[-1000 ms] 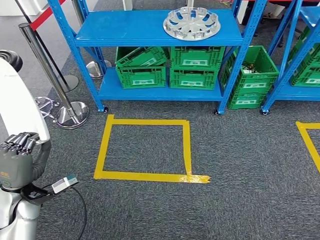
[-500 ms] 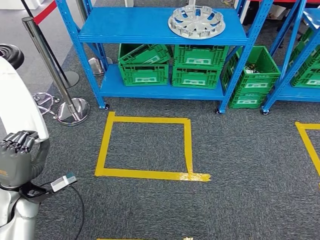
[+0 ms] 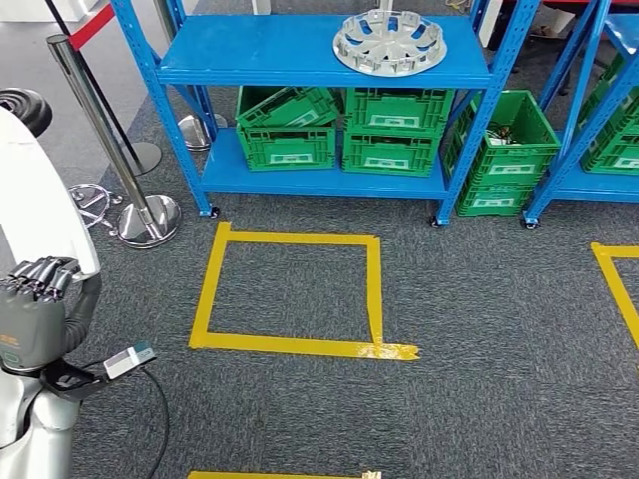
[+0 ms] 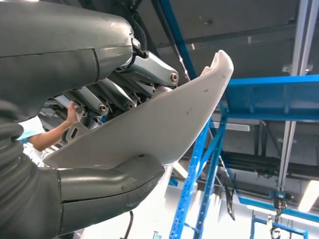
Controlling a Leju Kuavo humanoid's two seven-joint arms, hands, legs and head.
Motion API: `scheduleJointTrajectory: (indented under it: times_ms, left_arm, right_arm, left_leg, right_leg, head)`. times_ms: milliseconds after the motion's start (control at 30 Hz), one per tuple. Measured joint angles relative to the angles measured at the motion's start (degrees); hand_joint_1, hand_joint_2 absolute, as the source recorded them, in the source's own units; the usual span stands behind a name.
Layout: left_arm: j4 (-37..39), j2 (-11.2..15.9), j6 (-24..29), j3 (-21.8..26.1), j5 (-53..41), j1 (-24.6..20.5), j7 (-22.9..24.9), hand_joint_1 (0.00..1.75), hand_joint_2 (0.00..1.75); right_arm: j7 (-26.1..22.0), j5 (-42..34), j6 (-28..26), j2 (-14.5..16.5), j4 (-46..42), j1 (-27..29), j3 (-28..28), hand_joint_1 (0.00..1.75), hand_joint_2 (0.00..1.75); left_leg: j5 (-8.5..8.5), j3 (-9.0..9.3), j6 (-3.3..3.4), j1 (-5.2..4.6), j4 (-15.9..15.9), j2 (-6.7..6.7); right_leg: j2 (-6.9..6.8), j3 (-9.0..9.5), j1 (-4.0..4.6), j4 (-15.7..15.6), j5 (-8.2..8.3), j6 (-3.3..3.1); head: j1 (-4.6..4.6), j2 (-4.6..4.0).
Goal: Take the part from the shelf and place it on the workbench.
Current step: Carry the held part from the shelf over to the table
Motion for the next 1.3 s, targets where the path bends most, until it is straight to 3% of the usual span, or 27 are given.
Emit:
scheduleJointTrajectory:
  times_ms: [67, 167, 233, 300, 367, 400, 467, 533, 667, 733, 800, 833, 867, 900, 1000, 1067, 1133, 1200, 1233, 1300]
  left_arm:
    - [-0.01, 0.04, 0.01, -0.02, 0.06, -0.05, 0.00, 1.75, 1.75]
    - [-0.01, 0.08, 0.01, -0.07, 0.08, -0.09, 0.00, 1.75, 1.75]
    - [0.00, 0.11, 0.01, -0.10, 0.09, -0.15, 0.01, 1.75, 1.75]
    - [0.04, 0.11, 0.01, -0.12, 0.09, -0.16, 0.01, 1.75, 1.75]
    - [0.12, 0.10, 0.00, -0.12, 0.09, -0.14, 0.00, 1.75, 1.75]
    - [0.15, 0.11, -0.01, -0.12, 0.09, -0.14, 0.01, 1.75, 1.75]
    - [0.17, 0.14, 0.00, -0.12, 0.09, -0.23, 0.01, 1.75, 1.75]
    - [0.17, 0.17, 0.01, -0.15, 0.09, -0.39, 0.00, 1.75, 1.75]
    - [0.18, 0.19, 0.02, -0.21, 0.03, -0.49, 0.00, 1.75, 1.75]
    - [0.19, 0.13, 0.02, -0.31, -0.04, -0.55, 0.00, 1.75, 1.75]
    - [0.26, 0.06, 0.02, -0.38, -0.13, -0.55, 0.00, 1.75, 1.75]
    - [0.32, 0.02, 0.02, -0.39, -0.16, -0.53, 0.00, 1.75, 1.75]
    - [0.41, -0.01, 0.02, -0.40, -0.18, -0.51, 0.00, 1.75, 1.75]
    - [0.48, -0.02, 0.02, -0.40, -0.21, -0.51, 0.00, 1.75, 1.75]
    - [0.55, -0.03, 0.02, -0.40, -0.38, -0.52, 0.00, 1.75, 1.75]
    - [0.55, -0.02, 0.02, -0.42, -0.41, -0.56, 0.00, 1.75, 1.75]
    - [0.55, -0.05, 0.02, -0.46, -0.42, -0.54, 0.00, 1.75, 1.75]
    - [0.56, -0.03, 0.02, -0.49, -0.41, -0.54, 0.00, 1.75, 1.75]
    - [0.56, 0.02, 0.02, -0.49, -0.40, -0.57, 0.00, 1.75, 1.75]
    - [0.59, 0.07, 0.02, -0.49, -0.40, -0.51, 0.00, 1.75, 1.75]
  right_arm:
    - [-0.11, -0.01, -0.03, 0.06, 0.07, 0.00, 0.00, 0.00, 1.75]
    - [-0.15, -0.02, -0.10, 0.04, 0.08, 0.11, -0.01, 0.00, 1.75]
    - [-0.17, -0.03, -0.13, 0.04, 0.08, 0.08, -0.01, 0.00, 1.75]
    - [-0.19, -0.03, -0.14, 0.05, 0.09, 0.09, 0.00, 0.00, 1.75]
    - [-0.19, -0.04, -0.16, 0.06, 0.10, 0.13, 0.00, 0.00, 1.75]
    - [-0.19, -0.05, -0.17, 0.06, 0.10, 0.13, 0.00, 0.00, 1.75]
    - [-0.19, -0.08, -0.18, 0.10, 0.12, 0.11, 0.00, 0.00, 1.75]
    - [-0.19, -0.13, -0.17, 0.22, 0.16, 0.06, 0.00, 0.00, 1.75]
    - [-0.16, -0.21, -0.16, 0.28, 0.20, 0.07, 0.00, 0.00, 1.75]
    - [-0.13, -0.28, -0.16, 0.26, 0.21, 0.07, 0.00, 0.00, 1.75]
    - [-0.11, -0.35, -0.16, 0.25, 0.21, 0.09, 0.00, 0.00, 1.75]
    - [-0.11, -0.37, -0.16, 0.24, 0.21, 0.11, 0.00, 0.00, 1.75]
    - [-0.11, -0.39, -0.16, 0.21, 0.20, 0.14, -0.01, 0.00, 1.75]
    - [-0.11, -0.42, -0.16, 0.18, 0.20, 0.16, -0.01, 0.00, 1.75]
    - [-0.14, -0.54, -0.13, 0.06, 0.19, 0.07, -0.02, 0.00, 1.75]
    - [-0.16, -0.57, -0.05, 0.02, 0.20, 0.00, -0.01, 0.00, 1.75]
    - [-0.17, -0.57, 0.01, 0.03, 0.20, 0.10, -0.01, 0.00, 1.75]
    - [-0.18, -0.58, 0.03, 0.05, 0.20, 0.17, -0.02, 0.00, 1.75]
    - [-0.18, -0.58, 0.03, 0.06, 0.20, 0.14, -0.02, 0.00, 1.75]
    - [-0.19, -0.59, 0.02, 0.04, 0.19, 0.11, -0.02, 0.00, 1.75]
  left_leg:
    - [-0.05, -0.58, -0.88, -0.03, 0.92, -0.09]
    - [-0.62, -1.05, -1.52, 0.25, 1.70, -0.15]
    - [-3.88, -2.77, -1.83, 0.33, 6.16, -0.17]
    - [-7.92, -5.64, -1.90, 0.29, 13.78, -0.17]
    - [-9.10, -6.60, -1.57, 0.18, 17.50, -0.18]
    - [-8.08, -5.40, -1.19, 0.05, 15.96, -0.20]
    - [-5.00, -0.83, 0.02, -0.43, 8.26, -0.25]
    - [-3.44, 2.39, 0.98, -1.01, 2.11, -0.27]
    - [-2.54, 2.67, 1.17, -1.30, 0.01, -0.29]
    - [-1.64, 2.53, 1.41, -1.03, -0.89, -0.14]
    - [-1.15, 1.92, 1.72, -1.11, -0.94, -0.03]
    - [-0.95, 1.57, 1.76, -1.18, -0.88, 0.00]
    - [-0.77, 1.28, 1.75, -1.22, -0.82, 0.00]
    - [-0.64, 1.07, 1.71, -1.23, -0.74, 0.00]
    - [-0.48, 0.72, 1.37, -1.34, -0.22, -0.01]
    - [-0.28, 0.21, 0.85, -1.55, 0.28, 0.00]
    - [0.01, -0.20, 0.25, -1.56, 0.48, -0.02]
    - [-1.13, -0.71, -0.38, -1.40, 1.73, -0.14]
    - [-2.71, -1.51, -0.72, -1.28, 3.87, -0.21]
    - [-6.91, -4.24, -1.37, -0.95, 11.18, -0.27]
  right_leg:
    - [0.36, 0.56, 0.27, -0.95, -0.24, -0.70]
    - [0.38, 0.04, 0.33, -0.51, 0.24, -2.16]
    - [0.31, -0.33, 0.39, -0.57, 0.62, -2.92]
    - [0.23, -0.82, 0.70, -0.56, 0.92, -3.38]
    - [0.17, -1.25, 1.07, -0.55, 1.20, -3.70]
    - [0.17, -1.38, 1.26, -0.55, 1.35, -3.79]
    - [0.18, -1.50, 1.50, -0.58, 1.63, -3.77]
    - [0.16, -1.74, 1.54, -0.61, 1.98, -3.39]
    - [-0.05, -2.25, 1.31, -0.66, 2.22, -2.10]
    - [-0.04, -3.69, 1.42, 2.38, -0.37, -1.65]
    - [-0.04, -6.44, 1.44, 9.20, -4.47, -1.42]
    - [-0.05, -7.47, 1.44, 12.18, -5.74, -1.33]
    - [-0.06, -7.70, 1.45, 13.55, -5.98, -1.27]
    - [-0.07, -6.86, 1.45, 12.75, -5.17, -1.25]
    - [-0.10, -0.60, 1.48, 2.29, -0.92, -1.65]
    - [-0.07, 1.54, 1.57, -1.61, -0.28, -2.20]
    - [-0.06, 1.55, 1.59, -1.83, -0.12, -2.88]
    - [-0.16, 1.36, 1.42, -2.05, 0.38, -3.64]
    - [-0.21, 1.24, 1.30, -2.18, 0.62, -4.00]
    - [-0.25, 0.76, 1.33, -2.15, 0.98, -4.33]
  head:
    - [0.06, 0.00]
    - [0.02, 0.00]
    - [-0.08, 0.00]
    - [-0.11, 0.00]
    - [-0.10, 0.00]
    - [-0.10, 0.00]
    - [-0.05, 0.00]
    - [-0.07, 0.00]
    - [-0.07, 0.00]
    - [0.08, 0.00]
    - [0.14, 0.00]
    - [0.14, 0.00]
    - [0.12, 0.00]
    - [0.14, 0.00]
    - [0.13, 0.00]
    - [0.06, 0.00]
    - [0.04, 0.00]
    - [-0.09, 0.00]
    - [-0.24, 0.00]
    - [-0.49, 0.00]
